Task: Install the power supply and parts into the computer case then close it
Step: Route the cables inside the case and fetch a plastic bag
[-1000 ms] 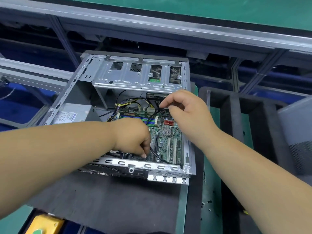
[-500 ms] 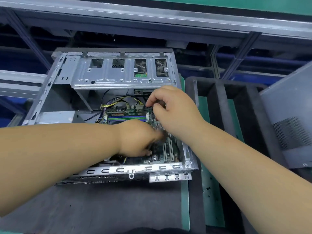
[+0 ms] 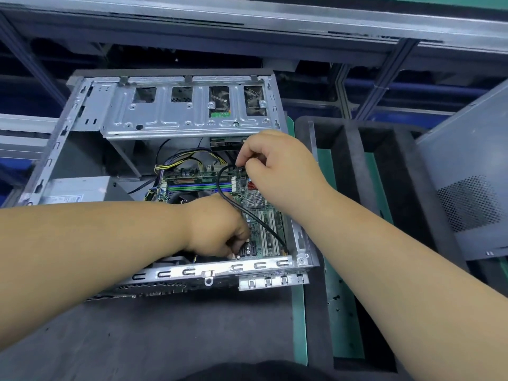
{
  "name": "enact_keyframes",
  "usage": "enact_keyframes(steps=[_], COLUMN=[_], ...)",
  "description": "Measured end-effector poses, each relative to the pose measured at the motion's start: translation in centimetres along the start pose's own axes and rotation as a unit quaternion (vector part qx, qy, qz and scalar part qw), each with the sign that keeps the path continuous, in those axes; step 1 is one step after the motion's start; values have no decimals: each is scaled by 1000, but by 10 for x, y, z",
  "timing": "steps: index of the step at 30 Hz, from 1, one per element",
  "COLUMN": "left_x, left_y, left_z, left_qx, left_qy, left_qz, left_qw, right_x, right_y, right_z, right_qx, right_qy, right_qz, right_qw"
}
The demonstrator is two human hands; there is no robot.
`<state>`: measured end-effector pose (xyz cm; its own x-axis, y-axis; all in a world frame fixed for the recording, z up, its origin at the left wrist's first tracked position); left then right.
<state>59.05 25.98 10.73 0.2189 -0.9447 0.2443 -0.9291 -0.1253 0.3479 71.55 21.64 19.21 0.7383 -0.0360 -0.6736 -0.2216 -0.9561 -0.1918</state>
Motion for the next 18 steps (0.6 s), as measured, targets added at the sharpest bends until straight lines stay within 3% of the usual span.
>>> enact_keyframes(steps=[18], left_x=[3], left_y=[-1], left_z=[0], left_qx=[17], left_qy=[-6], left_qz=[-3], left_qw=[1000], right_x=[4], right_y=[-3], right_z=[3], right_qx=[-10], right_qy=[-7], right_qz=[-2], right_qw=[1000])
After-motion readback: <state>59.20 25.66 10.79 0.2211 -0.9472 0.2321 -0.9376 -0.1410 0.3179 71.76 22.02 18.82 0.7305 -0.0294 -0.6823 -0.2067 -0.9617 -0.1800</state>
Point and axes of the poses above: each hand's wrist, its own y-axis away from the middle knuckle, its own z-axis out of the palm, x = y × z, the point moved 3 cm from there along -y, towards the middle knuckle, and after that the axes turned 2 degrees about x, right-handed, at the moved point
